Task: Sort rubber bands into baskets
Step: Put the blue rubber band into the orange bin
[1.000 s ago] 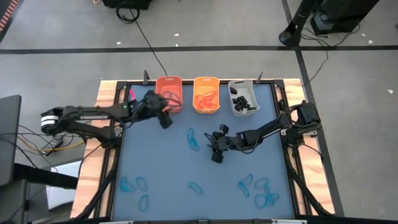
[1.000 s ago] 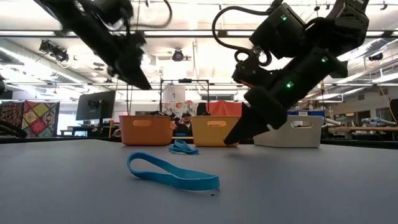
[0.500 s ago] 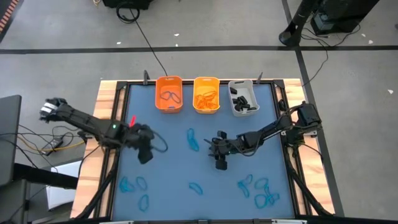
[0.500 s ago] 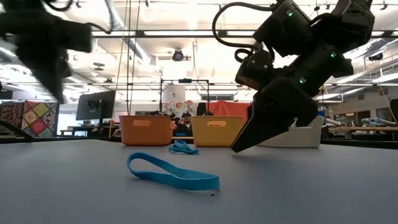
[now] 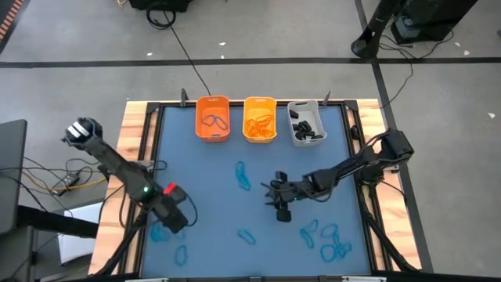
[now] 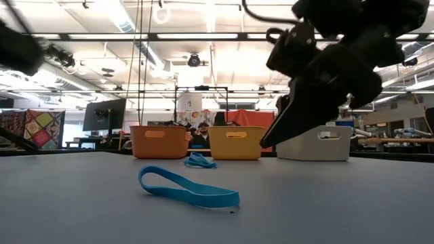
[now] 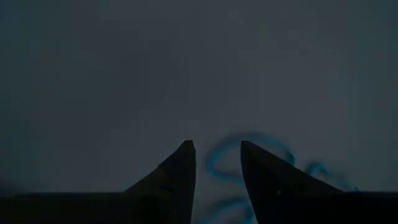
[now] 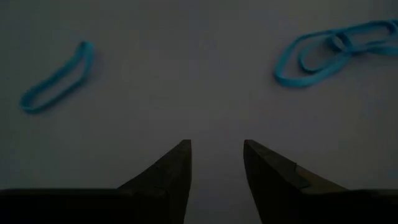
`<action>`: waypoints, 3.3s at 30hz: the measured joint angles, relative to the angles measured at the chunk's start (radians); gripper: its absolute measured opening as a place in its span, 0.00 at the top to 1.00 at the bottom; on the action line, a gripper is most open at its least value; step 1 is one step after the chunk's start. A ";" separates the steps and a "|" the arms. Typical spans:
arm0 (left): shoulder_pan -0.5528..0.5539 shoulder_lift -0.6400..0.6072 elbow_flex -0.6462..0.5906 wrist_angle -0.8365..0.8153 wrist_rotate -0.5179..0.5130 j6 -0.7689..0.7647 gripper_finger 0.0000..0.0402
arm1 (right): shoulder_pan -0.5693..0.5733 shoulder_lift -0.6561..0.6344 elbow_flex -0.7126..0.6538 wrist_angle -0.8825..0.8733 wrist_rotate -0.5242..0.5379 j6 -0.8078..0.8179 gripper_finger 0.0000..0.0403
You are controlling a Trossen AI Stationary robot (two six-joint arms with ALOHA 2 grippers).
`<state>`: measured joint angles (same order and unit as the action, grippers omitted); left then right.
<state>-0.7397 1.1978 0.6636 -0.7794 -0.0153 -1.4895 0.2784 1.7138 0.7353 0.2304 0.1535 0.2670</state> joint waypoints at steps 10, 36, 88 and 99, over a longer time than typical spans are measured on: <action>-0.161 0.107 0.000 0.148 0.093 -0.276 0.67 | 0.053 -0.016 0.000 0.054 0.015 -0.002 0.61; -0.275 0.279 0.016 0.131 0.153 -0.135 0.73 | 0.053 -0.016 0.000 0.124 0.009 -0.008 0.61; 0.612 0.247 0.293 -0.119 -0.571 0.990 0.99 | 0.110 -0.015 0.000 0.043 0.043 0.219 0.61; 0.888 0.247 0.293 -0.089 -0.241 1.196 0.99 | 0.147 -0.014 0.000 0.031 0.139 0.346 0.61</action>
<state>0.1488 1.4448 0.9562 -0.8688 -0.2561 -0.2936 0.4259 1.6997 0.7353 0.2617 0.2930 0.6133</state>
